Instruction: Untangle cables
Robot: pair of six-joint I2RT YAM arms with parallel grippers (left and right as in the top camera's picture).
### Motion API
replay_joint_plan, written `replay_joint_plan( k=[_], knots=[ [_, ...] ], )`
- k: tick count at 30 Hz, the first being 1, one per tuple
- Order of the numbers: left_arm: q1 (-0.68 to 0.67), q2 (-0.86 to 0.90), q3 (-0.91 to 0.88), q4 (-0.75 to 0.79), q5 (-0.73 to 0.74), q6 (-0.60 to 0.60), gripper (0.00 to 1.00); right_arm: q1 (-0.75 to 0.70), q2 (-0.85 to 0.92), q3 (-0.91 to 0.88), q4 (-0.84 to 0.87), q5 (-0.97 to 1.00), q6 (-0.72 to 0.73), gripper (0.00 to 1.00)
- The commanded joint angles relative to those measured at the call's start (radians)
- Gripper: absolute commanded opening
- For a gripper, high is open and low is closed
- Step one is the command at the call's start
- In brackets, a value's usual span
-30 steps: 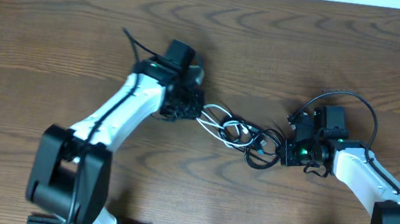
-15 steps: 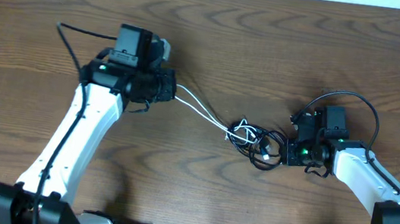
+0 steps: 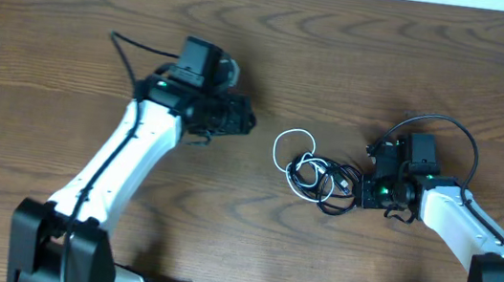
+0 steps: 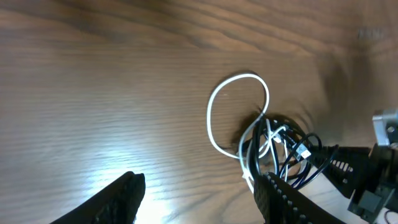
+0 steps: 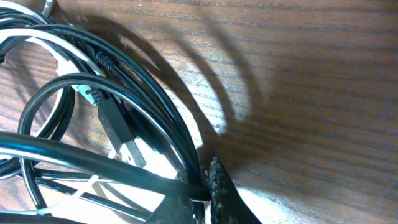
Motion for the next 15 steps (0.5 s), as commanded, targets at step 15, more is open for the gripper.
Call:
replay_joint_plan(
  k=[15],
  knots=[
    [-0.269, 0.261, -0.001, 0.172, 0.004, 0.001, 0.52, -0.005, 0.008, -0.008, -0.014, 0.074, 0.009, 0.01]
  ],
)
